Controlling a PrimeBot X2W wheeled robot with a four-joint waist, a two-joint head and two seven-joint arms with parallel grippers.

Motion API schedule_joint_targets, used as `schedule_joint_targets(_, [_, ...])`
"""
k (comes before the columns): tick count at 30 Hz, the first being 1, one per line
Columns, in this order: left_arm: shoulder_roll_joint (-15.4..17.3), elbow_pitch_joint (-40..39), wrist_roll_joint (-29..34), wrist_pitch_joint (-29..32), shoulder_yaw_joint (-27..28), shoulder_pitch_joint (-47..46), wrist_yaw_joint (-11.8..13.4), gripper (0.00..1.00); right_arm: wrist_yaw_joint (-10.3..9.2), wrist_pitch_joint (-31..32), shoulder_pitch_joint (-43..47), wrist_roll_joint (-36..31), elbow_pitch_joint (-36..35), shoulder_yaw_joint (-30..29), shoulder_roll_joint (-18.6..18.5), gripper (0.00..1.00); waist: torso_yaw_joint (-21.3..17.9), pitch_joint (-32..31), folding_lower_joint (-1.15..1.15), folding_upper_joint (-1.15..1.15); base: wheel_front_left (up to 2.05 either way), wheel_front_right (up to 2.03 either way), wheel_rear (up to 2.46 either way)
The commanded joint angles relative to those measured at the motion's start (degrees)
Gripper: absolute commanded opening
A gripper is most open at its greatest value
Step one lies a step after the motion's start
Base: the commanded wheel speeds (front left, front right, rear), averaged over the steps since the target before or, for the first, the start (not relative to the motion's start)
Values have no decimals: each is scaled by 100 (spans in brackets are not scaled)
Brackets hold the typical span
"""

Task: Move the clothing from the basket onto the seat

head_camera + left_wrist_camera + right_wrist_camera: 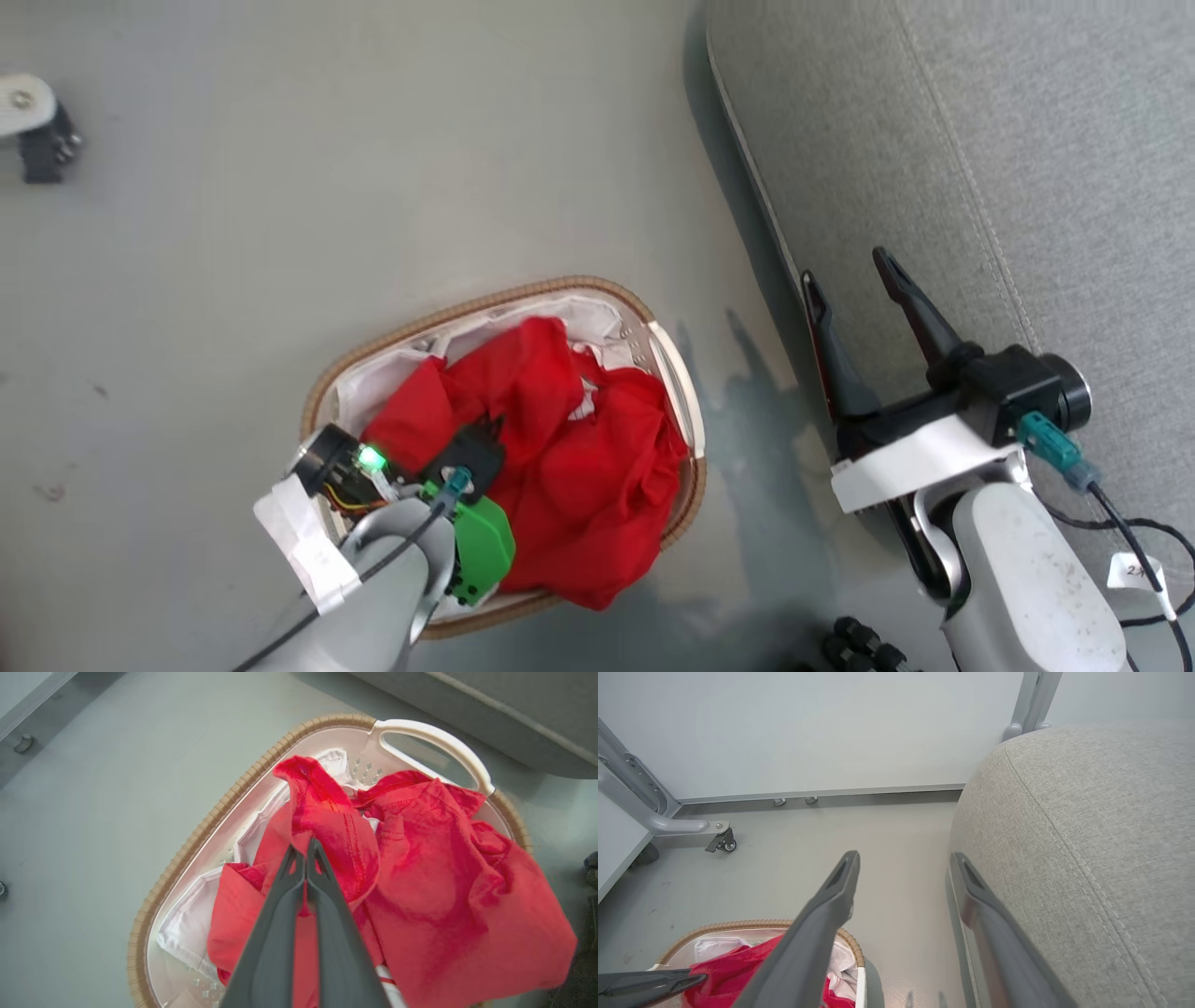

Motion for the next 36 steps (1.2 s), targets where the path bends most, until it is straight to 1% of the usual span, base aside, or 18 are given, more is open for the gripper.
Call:
schedule_joint_targets(1, [60, -234, -34, -18, -8, 201, -19, 0, -4, -28, 155, -62, 45, -32, -24, 100, 337, -649, 0, 0, 0, 0, 0])
schedule_joint_targets(6, [162, -1047, -68, -12, -57, 637, 9, 0, -4, -28, 464, -213, 143, -140, -24, 100, 520, -1296, 0, 0, 0, 0, 0])
schedule_joint_targets(12, [304, -1902, -113, -13, -30, 927, 39, 0, -4, -28, 856, -332, 233, -241, -24, 100, 700, -2026, 0, 0, 0, 0, 0])
schedule_joint_targets(19, [551, -2936, -102, -14, 58, 923, -17, 0, -4, -28, 1270, -429, 304, -317, -22, 100, 839, -2720, 0, 0, 0, 0, 0])
schedule_joint_targets(24, [751, -3433, -20, -14, 36, 639, -87, 0, -4, -28, 1506, -503, 335, -334, -23, 100, 878, -3169, 0, 0, 0, 0, 0])
schedule_joint_targets(27, [878, -3646, 33, -14, 3, 371, -141, 0, -4, -28, 1566, -528, 318, -333, -22, 100, 896, -3312, 0, 0, 0, 0, 0])
schedule_joint_targets(31, [1029, -3760, -71, -10, -25, -110, -214, 0, -4, -28, 1585, -551, 305, -310, -21, 100, 924, -3424, 0, 0, 0, 0, 0])
schedule_joint_targets(36, [1190, -3797, -297, 150, -143, -785, -257, 0, -4, -28, 1490, -599, 283, -147, -21, 100, 918, -3496, 0, 0, 0, 0, 0])
